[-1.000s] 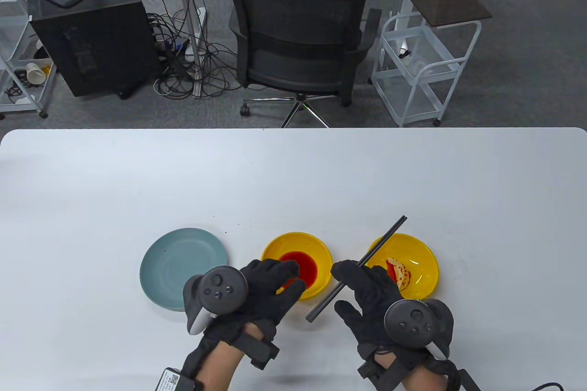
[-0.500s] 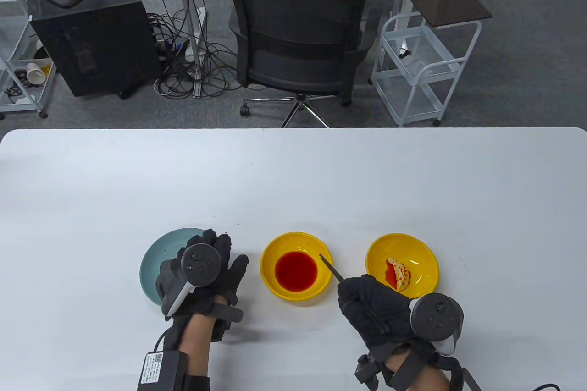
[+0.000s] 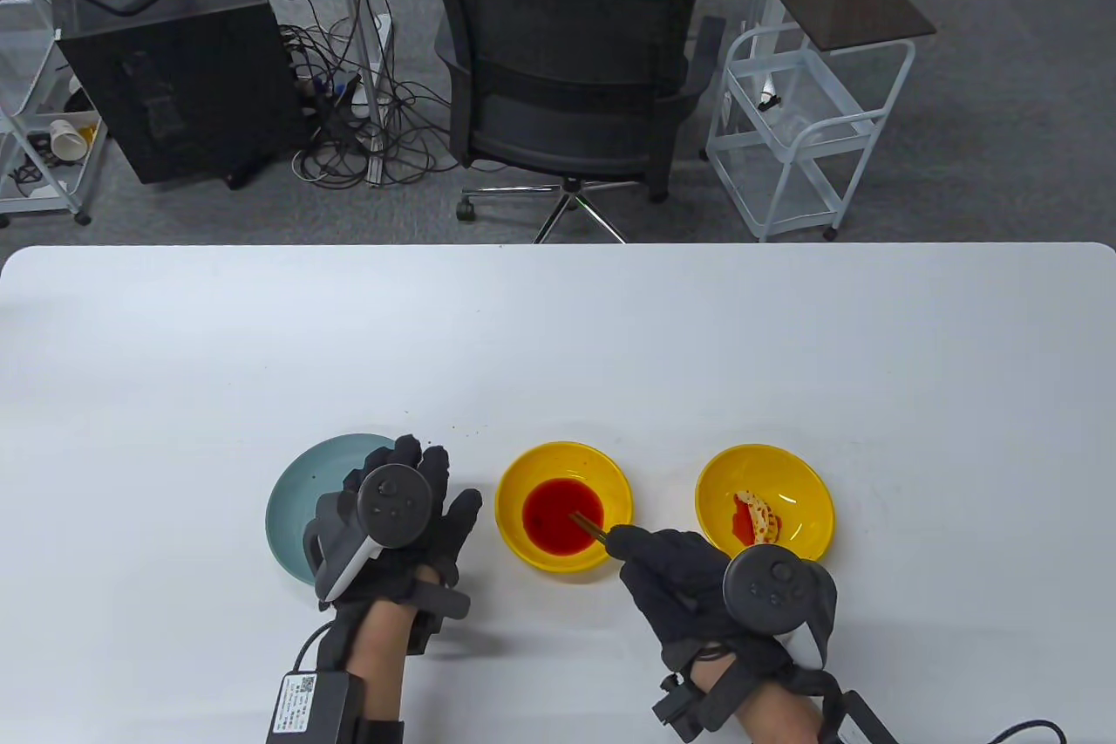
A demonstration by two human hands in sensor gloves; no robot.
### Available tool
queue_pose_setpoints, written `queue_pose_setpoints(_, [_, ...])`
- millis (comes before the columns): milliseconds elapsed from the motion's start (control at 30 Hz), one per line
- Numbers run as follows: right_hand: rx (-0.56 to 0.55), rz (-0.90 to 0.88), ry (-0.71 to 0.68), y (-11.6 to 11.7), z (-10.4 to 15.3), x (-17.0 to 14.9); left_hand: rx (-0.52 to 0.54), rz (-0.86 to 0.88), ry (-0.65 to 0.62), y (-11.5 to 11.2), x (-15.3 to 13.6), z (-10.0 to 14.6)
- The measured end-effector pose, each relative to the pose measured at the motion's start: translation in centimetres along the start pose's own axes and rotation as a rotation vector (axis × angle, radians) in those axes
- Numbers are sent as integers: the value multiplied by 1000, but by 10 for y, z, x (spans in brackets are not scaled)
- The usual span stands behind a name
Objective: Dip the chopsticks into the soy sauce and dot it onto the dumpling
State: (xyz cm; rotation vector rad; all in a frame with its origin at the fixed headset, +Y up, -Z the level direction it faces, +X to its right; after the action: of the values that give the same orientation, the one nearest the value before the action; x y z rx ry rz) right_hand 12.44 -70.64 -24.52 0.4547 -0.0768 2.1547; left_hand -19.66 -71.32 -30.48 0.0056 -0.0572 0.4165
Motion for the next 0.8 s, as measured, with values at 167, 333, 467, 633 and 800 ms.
queue_pose_setpoints(167, [28, 9, 41, 10, -3, -8, -13, 12, 1, 0, -1, 0])
queue_pose_setpoints(333, [29, -7, 72, 7, -4, -14, -16, 20, -7, -1, -1, -1])
queue_pose_setpoints(467, [10, -60, 81, 2, -3, -18, -26, 20, -7, -2, 0, 0])
queue_pose_setpoints(633, [-7, -45, 92, -4, -2, -19, -34, 30, 1, -3, -1, 0])
queue_pose_setpoints(800, [-74, -23, 76, -11, -1, -14, -34, 32, -1, -2, -1, 0])
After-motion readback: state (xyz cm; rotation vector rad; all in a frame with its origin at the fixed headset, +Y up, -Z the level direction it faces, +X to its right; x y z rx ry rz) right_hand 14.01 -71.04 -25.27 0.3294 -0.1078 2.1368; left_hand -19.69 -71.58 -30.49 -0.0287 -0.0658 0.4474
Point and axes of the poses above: the tracker on the back of each hand, its own x axis roughly to the thumb side, its own z axis roughly from the fingertips to the wrist, y = z × x, the point moved 1 cm from there along -z, roughly from the wrist to the fingertips, and after that the axes turned 2 degrees about -y, right-handed, at the moved point
